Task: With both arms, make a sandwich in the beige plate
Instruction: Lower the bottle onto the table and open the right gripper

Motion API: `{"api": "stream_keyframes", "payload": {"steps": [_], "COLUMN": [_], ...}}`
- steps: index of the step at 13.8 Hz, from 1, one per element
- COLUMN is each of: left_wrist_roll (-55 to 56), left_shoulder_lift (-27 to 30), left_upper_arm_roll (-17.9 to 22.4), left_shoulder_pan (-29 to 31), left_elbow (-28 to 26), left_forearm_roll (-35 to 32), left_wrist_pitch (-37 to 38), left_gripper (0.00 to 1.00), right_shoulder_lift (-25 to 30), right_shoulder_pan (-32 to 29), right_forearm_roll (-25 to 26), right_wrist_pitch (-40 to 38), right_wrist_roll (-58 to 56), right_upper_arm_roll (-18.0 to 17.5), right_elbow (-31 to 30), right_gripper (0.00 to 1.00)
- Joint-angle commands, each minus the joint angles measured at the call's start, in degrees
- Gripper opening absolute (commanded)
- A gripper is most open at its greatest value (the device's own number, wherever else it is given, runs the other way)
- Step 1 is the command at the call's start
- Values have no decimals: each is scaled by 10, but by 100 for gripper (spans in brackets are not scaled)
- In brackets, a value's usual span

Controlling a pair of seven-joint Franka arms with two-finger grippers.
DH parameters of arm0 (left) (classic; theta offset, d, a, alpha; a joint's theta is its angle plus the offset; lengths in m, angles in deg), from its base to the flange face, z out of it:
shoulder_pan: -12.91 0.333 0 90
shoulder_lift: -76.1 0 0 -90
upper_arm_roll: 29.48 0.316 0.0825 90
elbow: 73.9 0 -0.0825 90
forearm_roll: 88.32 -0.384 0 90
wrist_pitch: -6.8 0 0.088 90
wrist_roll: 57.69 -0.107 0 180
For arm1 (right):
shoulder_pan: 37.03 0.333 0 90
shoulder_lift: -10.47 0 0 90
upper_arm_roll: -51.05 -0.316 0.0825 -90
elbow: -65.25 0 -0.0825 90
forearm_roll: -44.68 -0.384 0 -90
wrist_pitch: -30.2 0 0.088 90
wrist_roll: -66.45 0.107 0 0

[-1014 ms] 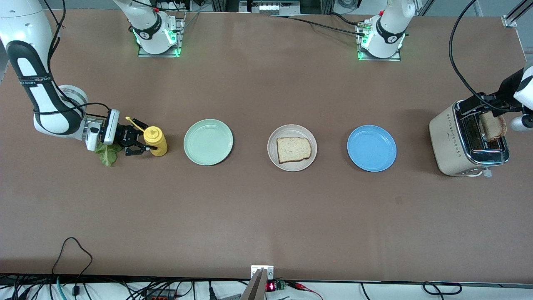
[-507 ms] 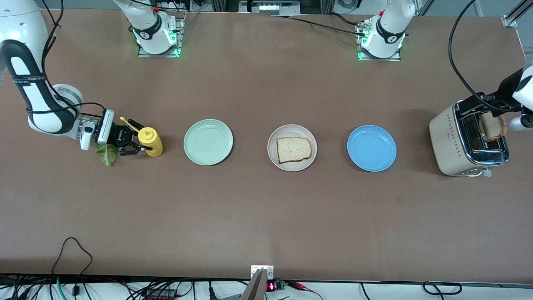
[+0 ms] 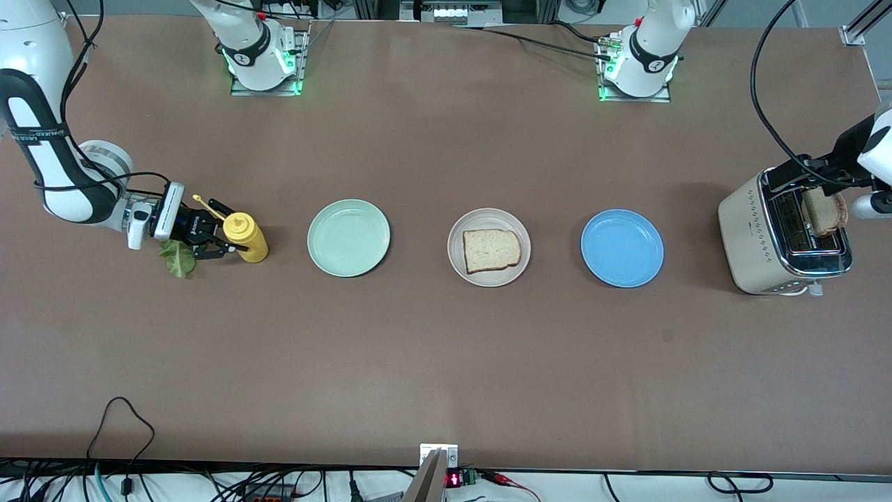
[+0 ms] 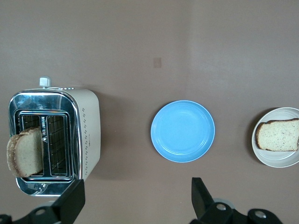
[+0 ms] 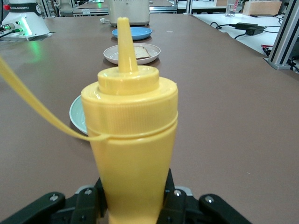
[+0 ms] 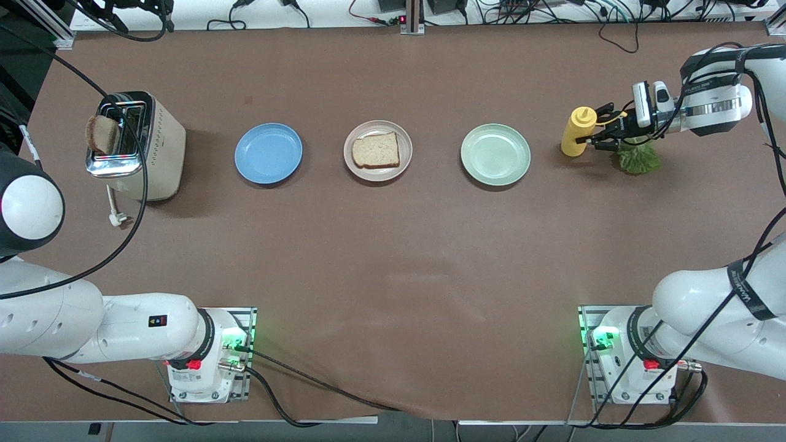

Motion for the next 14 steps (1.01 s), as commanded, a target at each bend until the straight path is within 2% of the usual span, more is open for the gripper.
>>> {"api": "stream_keyframes", "payload": {"steps": [1,2,4,6,10,14], "left_wrist_roll": [-9,-8,-8,-9,-8,-9], "left_shoulder_lift": [8,8,8,8,8,7], "left_upper_arm_roll": [-1,0,-1,-1,-1,-1], "left_shoulder_pan": [-2,-2,-2,-2,-2,-2], "left_elbow": [-3,-3,-3,-3,-3,-3], "left_forearm_roll": [-10,-10,-10,-10,-10,-10], "left_wrist_pitch": [5,5,5,5,5,5], "left_gripper": [100,100,100,100,100,100], "right_shoulder_lift": [-27,-30,-32,-34,-38,-37], "right_shoulder_pan": [-12,-13,-15,-18,-22,-31], "right_forearm_roll": [3,3,2,2,3,3], "right_wrist_pitch": [14,14,14,14,14,14], "right_wrist_roll": [-16,-16,-16,-16,-16,-16], "right_upper_arm_roll": [-8,-8,-8,-8,-7,-7], "right_elbow": [2,2,2,2,2,3], "right_gripper": [50,64,80,85,86,92]}}
